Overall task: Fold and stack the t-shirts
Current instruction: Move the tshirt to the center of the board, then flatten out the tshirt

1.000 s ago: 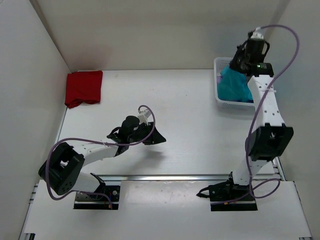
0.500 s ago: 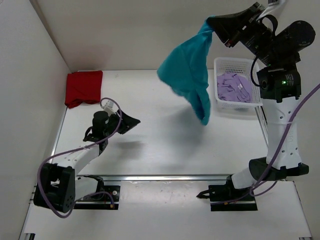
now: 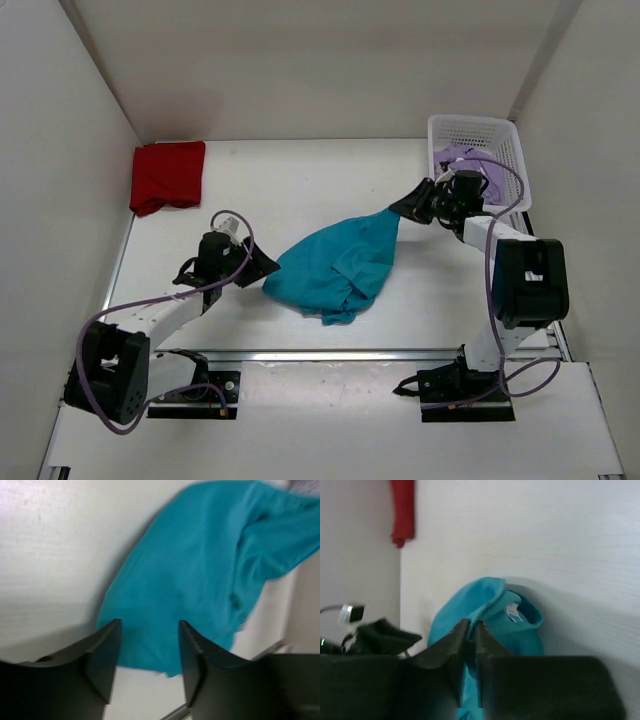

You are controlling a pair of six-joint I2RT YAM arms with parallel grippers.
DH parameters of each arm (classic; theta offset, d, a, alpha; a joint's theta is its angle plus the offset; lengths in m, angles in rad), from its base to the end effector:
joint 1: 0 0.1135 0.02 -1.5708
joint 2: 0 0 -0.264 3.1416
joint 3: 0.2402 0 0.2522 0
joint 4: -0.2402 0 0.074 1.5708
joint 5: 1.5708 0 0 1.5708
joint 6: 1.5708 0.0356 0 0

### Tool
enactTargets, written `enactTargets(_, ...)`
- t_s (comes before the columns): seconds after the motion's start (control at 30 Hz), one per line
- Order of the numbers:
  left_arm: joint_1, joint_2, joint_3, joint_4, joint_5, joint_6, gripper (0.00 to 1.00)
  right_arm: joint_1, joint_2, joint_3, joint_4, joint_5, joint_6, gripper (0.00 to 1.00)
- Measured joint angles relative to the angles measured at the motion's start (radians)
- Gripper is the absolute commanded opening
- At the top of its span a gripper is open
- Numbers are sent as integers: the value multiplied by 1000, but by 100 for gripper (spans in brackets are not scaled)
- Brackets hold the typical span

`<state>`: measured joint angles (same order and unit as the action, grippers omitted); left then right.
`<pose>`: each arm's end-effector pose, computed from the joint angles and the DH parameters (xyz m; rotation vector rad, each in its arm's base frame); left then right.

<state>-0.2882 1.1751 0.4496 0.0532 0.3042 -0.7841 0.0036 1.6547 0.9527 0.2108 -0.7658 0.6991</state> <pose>0.2134 -0.0744 0.1722 -0.4108 2.3349 -0.8938 0.3557 0.0260 0.2172 0.2362 2.1202 1.2119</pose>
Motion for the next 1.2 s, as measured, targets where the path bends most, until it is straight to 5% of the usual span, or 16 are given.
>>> enactTargets(0.1,-86,0,4,-80,-87,65,70,-4,40,45,-118,91,-43,56)
enactTargets(0.17,-139,6,8,-121,-132,103,70,9,27,112,-198,184,-87,62)
enactTargets(0.33,-170,90,9,-133,-154,140,60,145,-155,107,-293,465,-182,56)
enactTargets(0.53,-167,135,11,-68,-135,129,46,397,-386,-241,-306,621,-182,54)
enactTargets(0.7,-169,157,16,-47,-130,113,23,367,-493,-528,-314,653,-103,55)
enactTargets(0.77,-169,164,21,-37,-124,103,18,331,-516,-540,-293,649,-95,50)
enactTargets(0.87,-167,166,24,-21,-117,94,14,315,-497,-541,-273,638,-93,28)
enactTargets(1.2,-153,168,24,-4,-100,80,9,415,-524,-451,-333,695,-106,37)
